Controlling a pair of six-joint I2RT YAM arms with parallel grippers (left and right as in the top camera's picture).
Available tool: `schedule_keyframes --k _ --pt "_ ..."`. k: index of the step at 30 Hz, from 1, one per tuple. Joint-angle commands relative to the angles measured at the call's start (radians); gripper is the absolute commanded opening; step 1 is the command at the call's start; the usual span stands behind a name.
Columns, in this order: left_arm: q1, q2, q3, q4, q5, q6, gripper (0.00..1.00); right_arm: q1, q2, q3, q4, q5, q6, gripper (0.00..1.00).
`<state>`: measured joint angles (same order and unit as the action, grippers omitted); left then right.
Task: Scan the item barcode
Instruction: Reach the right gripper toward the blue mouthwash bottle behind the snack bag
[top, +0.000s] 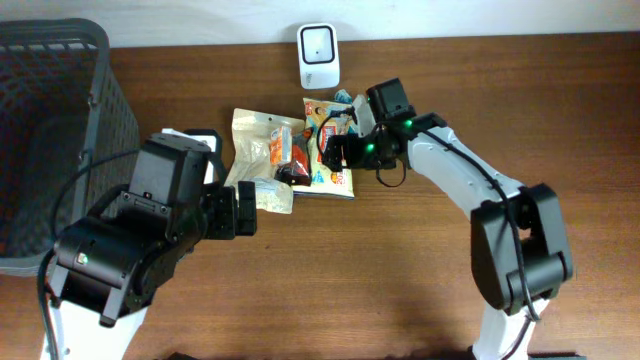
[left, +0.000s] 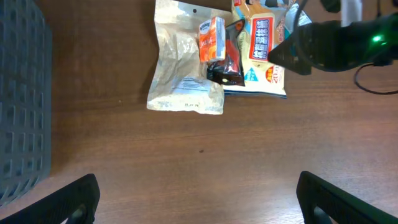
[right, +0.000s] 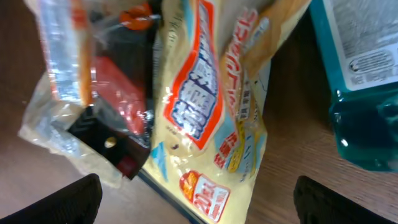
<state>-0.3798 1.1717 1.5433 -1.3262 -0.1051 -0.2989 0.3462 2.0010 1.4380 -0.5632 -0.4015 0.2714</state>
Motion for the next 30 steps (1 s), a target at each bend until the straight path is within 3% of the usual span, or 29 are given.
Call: schedule_keyframes --k 1,2,7,19,26,30 --pt "-0.004 0.001 0.0 0.001 0.004 -0.006 0.99 0.021 0.03 0.006 0.017 0.014 0.026 0.99" --pt "-0.004 0.001 0.0 0.001 0.004 -0.006 0.99 0.027 0.034 0.006 0.023 0.014 0.026 1.0" --pt "-0.004 0.001 0.0 0.001 0.004 -0.006 0.99 0.054 0.067 0.006 0.047 0.034 0.026 0.87" --pt "-0.004 0.001 0.0 0.001 0.004 -0.006 0.99 0.135 0.083 0.006 0.05 -0.014 0.026 0.4" --pt "-0.004 0.001 0.0 0.001 0.004 -0.006 0.99 0.202 0.083 0.006 0.07 -0.014 0.026 0.26" --pt "-0.004 0.001 0.0 0.001 0.004 -0.006 0.99 0.223 0.083 0.006 0.071 -0.015 0.039 0.23"
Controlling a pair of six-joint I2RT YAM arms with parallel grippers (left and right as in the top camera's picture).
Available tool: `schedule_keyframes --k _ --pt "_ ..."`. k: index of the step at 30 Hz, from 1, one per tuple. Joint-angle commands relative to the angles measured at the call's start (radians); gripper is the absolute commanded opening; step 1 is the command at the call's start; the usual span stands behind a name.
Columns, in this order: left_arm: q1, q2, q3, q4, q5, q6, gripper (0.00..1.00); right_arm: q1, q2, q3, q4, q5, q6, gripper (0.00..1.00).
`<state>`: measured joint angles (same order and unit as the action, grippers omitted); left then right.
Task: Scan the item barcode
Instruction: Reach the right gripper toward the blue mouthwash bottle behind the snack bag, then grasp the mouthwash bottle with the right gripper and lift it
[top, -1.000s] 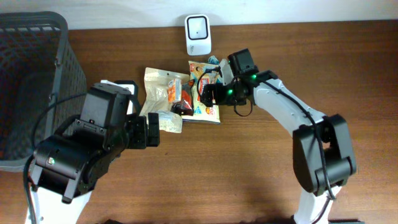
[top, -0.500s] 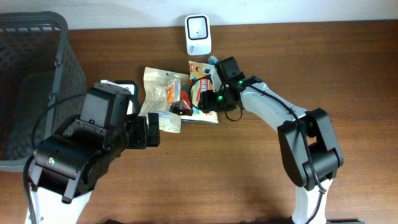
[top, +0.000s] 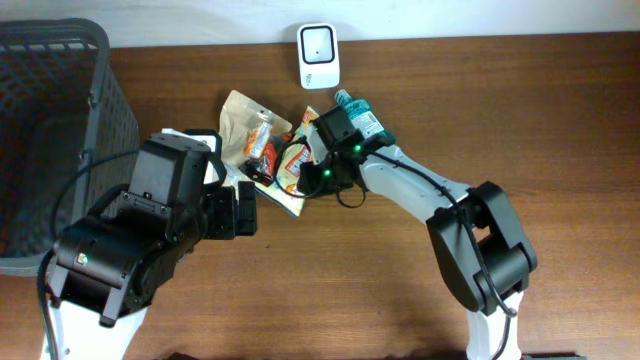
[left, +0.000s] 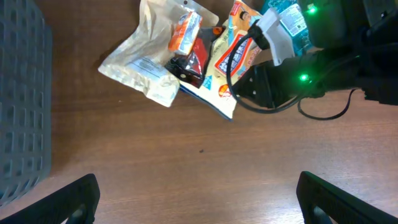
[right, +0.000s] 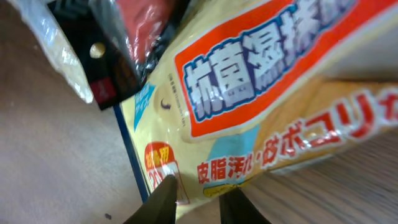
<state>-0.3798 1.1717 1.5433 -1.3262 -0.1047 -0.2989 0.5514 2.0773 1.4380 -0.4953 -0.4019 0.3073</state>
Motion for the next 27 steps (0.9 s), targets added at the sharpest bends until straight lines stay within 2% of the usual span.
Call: schedule_keyframes --k 1,7,8,9,10,11,13,18,25,27 --pt "-0.004 0.001 0.0 0.001 0.003 -0.006 0.99 0.023 0.006 0.006 0.001 -0.014 0.002 0.23" --pt "-0.004 0.001 0.0 0.001 0.003 -0.006 0.99 0.003 -0.068 0.06 -0.102 -0.008 0.001 0.23" --pt "-0.004 0.001 0.0 0.001 0.003 -0.006 0.99 -0.005 -0.083 0.075 -0.127 -0.004 0.001 0.27" --pt "-0.004 0.001 0.0 0.001 0.003 -0.006 0.99 -0.017 -0.102 0.097 -0.16 0.008 0.001 0.34" --pt "-0.004 0.001 0.0 0.001 0.003 -0.006 0.99 -0.033 -0.121 0.12 -0.195 0.03 0.001 0.48" --pt "-0.004 0.001 0.0 0.001 0.003 -0.006 0.99 -0.049 -0.134 0.136 -0.217 0.05 0.001 0.69" --pt "-0.004 0.001 0.0 0.001 0.003 -0.006 0.99 -0.078 -0.145 0.155 -0.232 0.075 0.001 0.98" --pt "-0.004 0.001 0.0 0.001 0.003 -0.006 0.99 -0.171 -0.138 0.155 -0.196 0.158 0.001 0.98" --pt "-0.004 0.001 0.0 0.001 0.003 -0.006 0.99 -0.218 -0.104 0.153 -0.08 0.232 0.0 0.98" --pt "-0.004 0.001 0.0 0.001 0.003 -0.006 0.99 -0.219 -0.078 0.153 -0.023 0.294 -0.067 0.99"
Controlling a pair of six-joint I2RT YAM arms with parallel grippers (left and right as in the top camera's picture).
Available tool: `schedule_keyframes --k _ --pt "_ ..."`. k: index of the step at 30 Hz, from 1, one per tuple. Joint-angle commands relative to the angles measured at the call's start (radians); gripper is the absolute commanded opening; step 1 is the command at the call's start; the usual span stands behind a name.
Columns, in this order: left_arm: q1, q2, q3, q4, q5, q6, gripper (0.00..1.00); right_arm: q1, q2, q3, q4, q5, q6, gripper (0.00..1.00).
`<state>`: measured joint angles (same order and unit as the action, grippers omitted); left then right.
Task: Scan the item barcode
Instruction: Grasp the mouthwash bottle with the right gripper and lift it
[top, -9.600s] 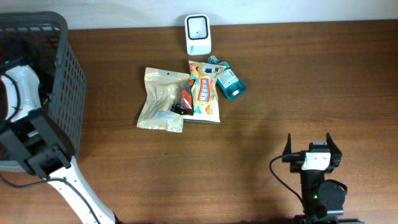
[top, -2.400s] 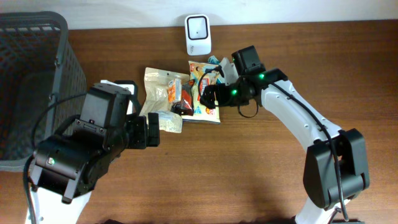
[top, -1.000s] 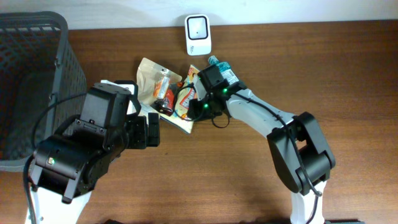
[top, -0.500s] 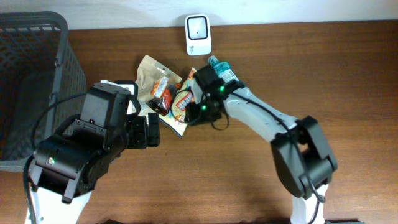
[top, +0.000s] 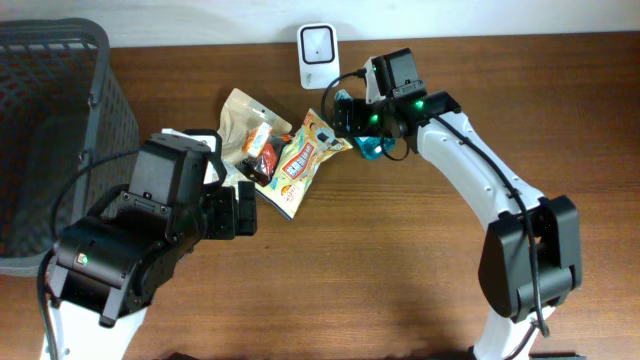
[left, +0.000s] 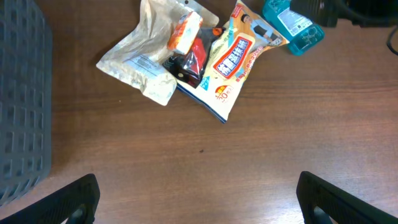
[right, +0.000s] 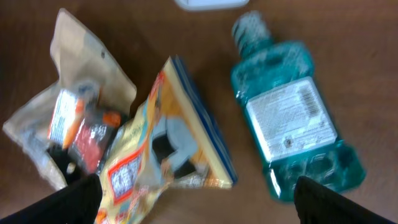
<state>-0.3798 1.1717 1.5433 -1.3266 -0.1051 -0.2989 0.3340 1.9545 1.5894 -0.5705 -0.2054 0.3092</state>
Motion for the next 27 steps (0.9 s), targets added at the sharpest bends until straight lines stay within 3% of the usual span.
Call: schedule_keyframes --k 1,5,12,27 --pt "-0.004 0.001 0.0 0.001 0.004 -0.006 0.99 0.0 0.051 0.002 0.067 0.12 -0.1 0.98" --pt "-0.004 0.001 0.0 0.002 0.004 -0.006 0.99 -0.002 0.082 0.002 0.11 0.285 -0.22 0.98" --pt "-0.004 0.001 0.0 0.002 0.004 -0.006 0.99 -0.002 0.165 0.002 0.161 0.296 -0.385 0.98" --pt "-0.004 0.001 0.0 0.002 0.004 -0.006 0.99 -0.042 0.286 0.002 0.181 0.296 -0.406 0.98"
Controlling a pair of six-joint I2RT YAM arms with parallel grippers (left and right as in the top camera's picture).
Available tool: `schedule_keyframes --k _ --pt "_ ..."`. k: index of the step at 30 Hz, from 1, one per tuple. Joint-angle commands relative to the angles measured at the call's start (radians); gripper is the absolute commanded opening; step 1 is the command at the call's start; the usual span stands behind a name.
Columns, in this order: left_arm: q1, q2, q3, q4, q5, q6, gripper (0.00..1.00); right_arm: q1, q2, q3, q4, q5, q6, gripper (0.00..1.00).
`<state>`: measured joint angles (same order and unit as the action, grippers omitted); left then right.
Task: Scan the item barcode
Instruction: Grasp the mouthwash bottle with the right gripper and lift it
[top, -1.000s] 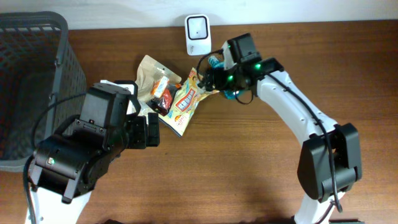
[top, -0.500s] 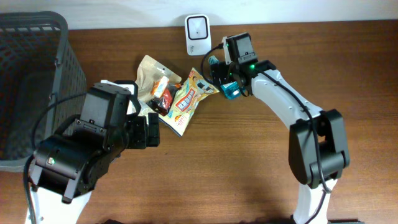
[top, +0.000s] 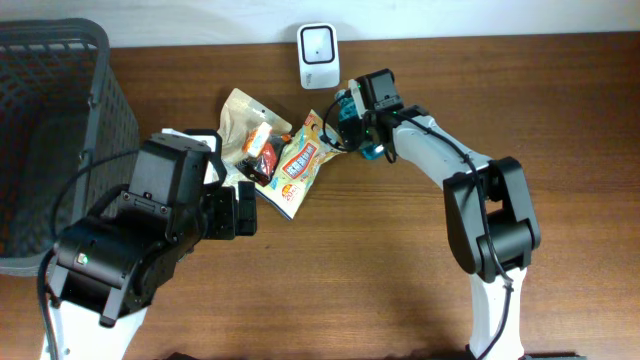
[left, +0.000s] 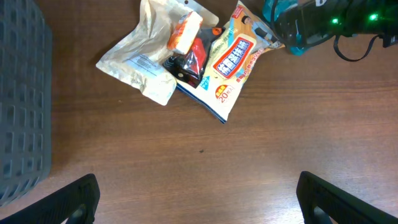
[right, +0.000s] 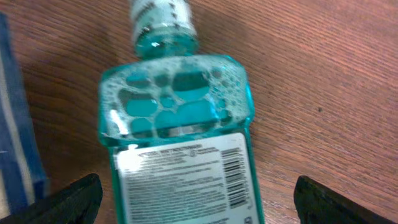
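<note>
A teal mouthwash bottle (right: 177, 118) lies flat on the wooden table, cap toward the back, its white label and barcode (right: 233, 177) facing up. My right gripper (right: 199, 202) hangs open just above it, one finger on each side of the label, touching nothing. In the overhead view the right gripper (top: 362, 108) covers most of the bottle (top: 346, 108). The white scanner (top: 318, 55) stands at the back edge. My left gripper (left: 199, 199) is open over bare wood.
A yellow snack packet (top: 298, 165) lies just left of the bottle, leaning on a beige pouch (top: 240, 115) with small red and orange items. A dark mesh basket (top: 50, 130) fills the far left. A blue packet edge (right: 15, 124) shows beside the bottle.
My right gripper was higher, seeing the bottle and the packets together. Now it is low and close over the bottle's label, still open. The left arm and the pile are unchanged.
My right gripper was open over the yellow packet in the pile. Then its fingers were close together against that packet, and the pile stood turned and shifted left. Then it was open and raised near the bottle, and now hangs just above it.
</note>
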<state>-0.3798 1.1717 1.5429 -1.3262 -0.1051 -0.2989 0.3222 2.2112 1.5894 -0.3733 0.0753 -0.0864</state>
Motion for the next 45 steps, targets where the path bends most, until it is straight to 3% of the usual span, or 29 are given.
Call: schedule_keyframes --k 1,10,16,19,21,30,40,41,42,45 --pt "-0.004 0.001 0.0 0.001 0.004 -0.006 0.99 -0.038 0.029 0.002 -0.031 0.015 -0.009 0.98" --pt "-0.004 0.001 0.0 0.001 0.004 -0.006 0.99 -0.077 0.015 0.002 -0.236 0.016 0.019 0.98" --pt "-0.004 0.001 0.0 0.001 0.004 -0.006 0.99 -0.074 -0.087 0.002 -0.346 0.016 0.077 0.99" --pt "-0.004 0.001 0.0 0.001 0.004 -0.006 0.99 -0.074 -0.153 0.003 -0.314 0.016 0.068 0.98" --pt "-0.004 0.001 0.0 0.001 0.004 -0.006 0.99 -0.074 -0.173 0.002 -0.235 0.009 -0.022 0.98" --pt "-0.004 0.001 0.0 0.001 0.004 -0.006 0.99 -0.074 -0.079 0.002 -0.031 -0.162 -0.303 0.98" --pt "-0.004 0.001 0.0 0.001 0.004 -0.006 0.99 -0.09 0.046 0.002 0.049 -0.154 -0.328 0.99" --pt "-0.004 0.001 0.0 0.001 0.004 -0.006 0.99 -0.09 0.046 0.002 0.048 -0.154 -0.325 0.98" --pt "-0.004 0.001 0.0 0.001 0.004 -0.006 0.99 -0.09 0.046 0.002 0.044 -0.154 -0.324 0.83" --pt "-0.004 0.001 0.0 0.001 0.004 -0.006 0.99 -0.087 0.046 0.002 0.014 -0.152 -0.316 0.8"
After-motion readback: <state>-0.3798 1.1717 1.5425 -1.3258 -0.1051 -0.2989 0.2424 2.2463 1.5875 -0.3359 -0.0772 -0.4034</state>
